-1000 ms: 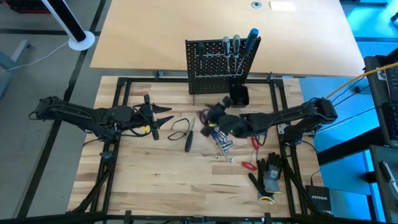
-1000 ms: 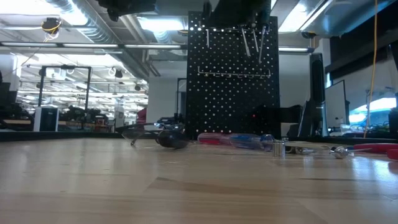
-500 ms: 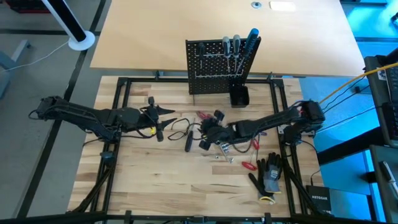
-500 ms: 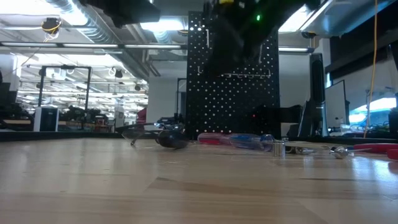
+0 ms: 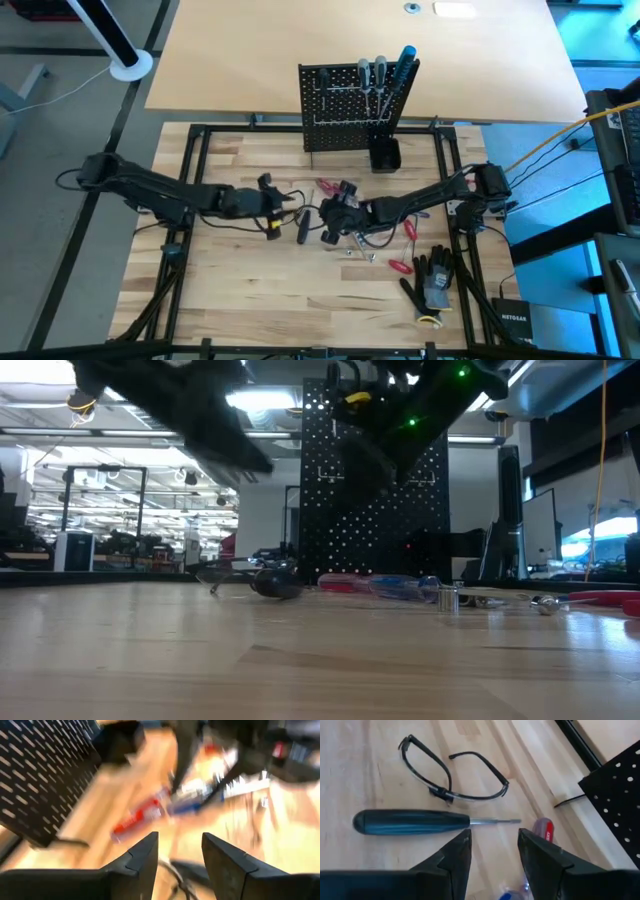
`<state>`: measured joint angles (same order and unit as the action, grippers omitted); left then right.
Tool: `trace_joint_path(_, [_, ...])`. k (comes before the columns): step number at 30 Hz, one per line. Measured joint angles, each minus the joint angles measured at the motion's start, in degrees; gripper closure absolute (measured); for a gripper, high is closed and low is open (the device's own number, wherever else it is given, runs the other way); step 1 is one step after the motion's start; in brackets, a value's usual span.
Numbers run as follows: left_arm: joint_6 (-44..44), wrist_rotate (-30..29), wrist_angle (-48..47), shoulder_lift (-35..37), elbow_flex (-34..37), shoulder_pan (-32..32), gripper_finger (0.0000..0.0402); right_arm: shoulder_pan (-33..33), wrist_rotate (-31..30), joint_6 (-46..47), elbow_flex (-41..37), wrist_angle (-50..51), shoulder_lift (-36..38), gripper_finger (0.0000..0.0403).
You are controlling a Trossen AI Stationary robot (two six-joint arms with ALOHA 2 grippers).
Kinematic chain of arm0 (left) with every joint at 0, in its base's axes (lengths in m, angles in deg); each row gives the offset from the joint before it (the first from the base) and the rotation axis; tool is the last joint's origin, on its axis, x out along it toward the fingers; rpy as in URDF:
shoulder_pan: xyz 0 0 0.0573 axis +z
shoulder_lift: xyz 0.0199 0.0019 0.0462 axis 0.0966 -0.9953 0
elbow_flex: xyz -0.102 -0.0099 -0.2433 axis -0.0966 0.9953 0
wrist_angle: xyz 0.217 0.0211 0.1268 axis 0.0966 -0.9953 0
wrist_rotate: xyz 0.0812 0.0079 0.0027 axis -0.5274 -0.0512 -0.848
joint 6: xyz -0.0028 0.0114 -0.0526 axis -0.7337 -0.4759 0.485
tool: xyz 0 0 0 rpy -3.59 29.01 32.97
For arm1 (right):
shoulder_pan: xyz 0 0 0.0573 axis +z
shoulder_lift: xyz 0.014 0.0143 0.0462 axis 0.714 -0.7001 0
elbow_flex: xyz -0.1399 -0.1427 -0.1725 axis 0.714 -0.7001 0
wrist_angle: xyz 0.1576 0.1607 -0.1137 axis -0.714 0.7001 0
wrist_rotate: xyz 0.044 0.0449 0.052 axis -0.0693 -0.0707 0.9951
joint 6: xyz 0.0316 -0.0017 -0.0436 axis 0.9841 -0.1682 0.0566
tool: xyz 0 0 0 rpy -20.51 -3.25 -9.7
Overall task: Hang tools onto peg board
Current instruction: Hang the black screwdriver on the peg board
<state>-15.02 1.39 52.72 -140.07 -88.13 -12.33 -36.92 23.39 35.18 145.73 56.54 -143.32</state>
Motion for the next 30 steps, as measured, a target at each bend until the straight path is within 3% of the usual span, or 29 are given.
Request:
trace_joint_path(6, [0.52,1.01,-0.36,-8.76,0.0,-0.4,0.026,-0.07,-0.71,-0.05,0.0,1.16,-0.01,0.0239])
trace_joint_path(11, [0.37,6.67,0.41,-13.78,0.0,-0.24,0.026,-0.04,-0.75,-0.05,0.0,0.22,-0.02,0.0239])
trace_joint_path(17, [-0.38,6.94,2.11,-17.89,-0.02,1.01,0.026,-0.04,-0.76,-0.05,0.0,0.24,-0.01,0.0239])
trace_joint_path(25, [-1.6,-4.73,-1.47,-18.53,-0.02,3.88,0.0261,-0.04,-0.78,-0.05,0.0,0.17,0.0,0.0239])
trace_joint_path(30, [-0.07,-8.2,-7.76,-18.53,-0.02,6.31,0.0261,-0.04,-0.78,-0.05,0.0,0.13,-0.02,0.0239])
